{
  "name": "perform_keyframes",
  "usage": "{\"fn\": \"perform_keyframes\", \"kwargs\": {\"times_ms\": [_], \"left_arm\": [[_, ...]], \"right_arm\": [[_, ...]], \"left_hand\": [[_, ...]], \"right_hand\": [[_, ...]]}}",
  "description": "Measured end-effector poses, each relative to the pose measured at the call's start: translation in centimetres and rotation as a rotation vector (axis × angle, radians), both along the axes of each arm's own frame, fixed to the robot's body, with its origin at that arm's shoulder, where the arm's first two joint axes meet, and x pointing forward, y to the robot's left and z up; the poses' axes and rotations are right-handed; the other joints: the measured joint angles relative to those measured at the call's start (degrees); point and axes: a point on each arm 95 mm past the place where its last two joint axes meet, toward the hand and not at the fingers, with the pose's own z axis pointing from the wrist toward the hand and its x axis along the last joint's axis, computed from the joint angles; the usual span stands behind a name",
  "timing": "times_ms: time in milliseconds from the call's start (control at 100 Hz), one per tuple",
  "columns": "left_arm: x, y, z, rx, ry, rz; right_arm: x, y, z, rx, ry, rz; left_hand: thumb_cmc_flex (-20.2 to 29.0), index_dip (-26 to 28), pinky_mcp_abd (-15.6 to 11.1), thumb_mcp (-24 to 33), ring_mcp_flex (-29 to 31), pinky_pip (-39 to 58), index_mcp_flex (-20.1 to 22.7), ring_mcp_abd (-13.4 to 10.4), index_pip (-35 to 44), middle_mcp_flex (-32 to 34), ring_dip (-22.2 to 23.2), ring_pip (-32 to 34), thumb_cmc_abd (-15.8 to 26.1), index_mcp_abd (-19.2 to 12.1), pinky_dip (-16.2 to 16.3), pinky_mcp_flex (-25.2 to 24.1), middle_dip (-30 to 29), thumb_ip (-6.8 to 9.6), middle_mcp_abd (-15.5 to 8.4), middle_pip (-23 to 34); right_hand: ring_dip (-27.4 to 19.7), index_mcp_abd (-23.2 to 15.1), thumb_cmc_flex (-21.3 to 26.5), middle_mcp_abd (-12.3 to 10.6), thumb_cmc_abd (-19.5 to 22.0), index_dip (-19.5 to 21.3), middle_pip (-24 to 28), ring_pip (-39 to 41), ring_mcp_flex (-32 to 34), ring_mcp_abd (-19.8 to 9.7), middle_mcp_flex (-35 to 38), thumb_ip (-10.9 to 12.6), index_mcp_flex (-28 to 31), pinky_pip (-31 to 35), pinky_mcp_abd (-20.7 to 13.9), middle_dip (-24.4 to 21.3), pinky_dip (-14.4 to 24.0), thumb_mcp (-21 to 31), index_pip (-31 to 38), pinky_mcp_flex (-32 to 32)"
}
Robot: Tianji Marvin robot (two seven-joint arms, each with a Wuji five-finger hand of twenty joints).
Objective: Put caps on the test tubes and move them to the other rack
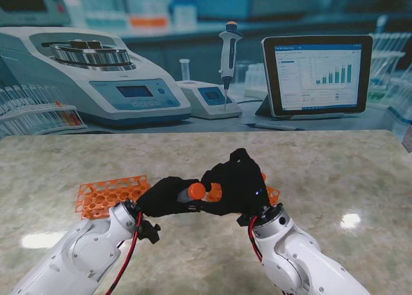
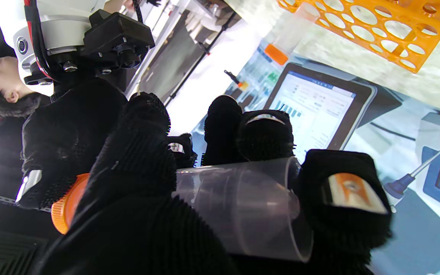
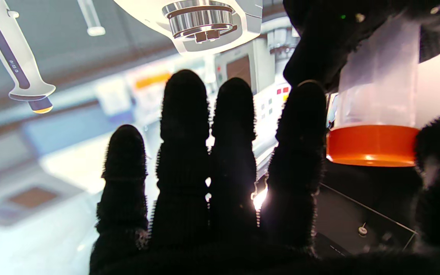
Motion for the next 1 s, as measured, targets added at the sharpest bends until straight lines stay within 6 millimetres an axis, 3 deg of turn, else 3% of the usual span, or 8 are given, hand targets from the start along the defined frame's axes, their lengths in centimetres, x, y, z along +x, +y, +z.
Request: {"fn": "perform_keyframes", "kwargs": {"times_ms": [190,300,600,800,1000], "left_arm": [[-0.1,-0.1,0.1,-0.001,-0.002,-0.003],[-0.1,-0.3,0.0,0.001,0.000,-0.008],[0.0,-0.5,-0.2,0.011,0.012,-0.013],[0.3,-0.6,-0.4,0.021,0.023,-0.011],[0.6,-0.7,-0.5,0.037,0.027,-0.007]], "right_arm": [[-0.1,-0.8,-0.2,-0.001,0.003,-0.019],[-0.4,-1.2,-0.1,-0.003,-0.005,-0.022],[-1.1,-1.8,0.2,-0.002,-0.040,-0.021],[-1.7,-2.2,0.4,-0.037,-0.074,-0.022],[-2.2,-2.3,0.3,-0.054,-0.084,-0.010]], "left_hand": [[0.0,0.0,-0.4,0.0,0.0,0.0,0.0,0.0,0.0,0.0,0.1,0.1,0.0,0.0,0.0,0.0,0.0,0.00,0.0,0.0],[0.0,0.0,-0.5,0.0,0.0,0.0,0.0,0.0,0.0,0.0,0.1,0.5,0.0,0.0,0.0,0.0,0.0,0.00,0.0,0.0],[0.0,0.0,-0.5,0.0,0.0,0.0,0.0,0.0,0.0,0.0,0.1,0.8,0.0,0.0,0.0,0.0,0.0,0.00,0.0,0.0],[0.0,0.0,-0.6,0.0,0.0,0.0,0.0,0.0,0.0,0.0,0.1,0.8,0.0,0.0,0.0,0.0,0.0,0.00,0.0,0.0],[0.0,0.0,-0.6,0.0,0.0,0.1,0.0,0.0,0.0,0.0,0.1,0.8,0.0,0.0,0.0,0.0,0.0,0.00,0.0,0.0]], "right_hand": [[0.0,3.4,-0.9,1.6,2.0,-0.1,-3.8,-3.4,-3.4,0.6,-5.4,0.0,-5.0,-2.2,0.6,-0.6,0.0,-1.6,-6.4,-2.3],[0.0,4.7,-2.2,2.2,2.3,-2.1,-6.0,-3.5,-4.5,0.7,-7.0,0.4,-7.1,-2.4,0.6,-1.7,0.0,-0.4,-10.0,-2.9],[0.0,6.1,-2.7,2.4,3.5,-4.0,-8.0,-4.4,-5.1,0.9,-9.2,1.1,-9.0,-3.0,1.1,-3.1,0.0,2.7,-12.1,-3.8],[-0.5,6.7,6.0,2.8,2.8,-5.6,-9.6,-5.6,-6.4,1.1,-10.7,1.7,-11.4,-3.7,1.2,-4.8,0.0,1.4,-13.5,-5.1],[-0.8,7.5,10.3,2.8,-0.9,-6.4,-10.2,-6.7,-7.6,1.2,-11.4,2.2,-11.9,-3.7,1.2,-5.5,0.0,1.3,-14.3,-5.3]]}}
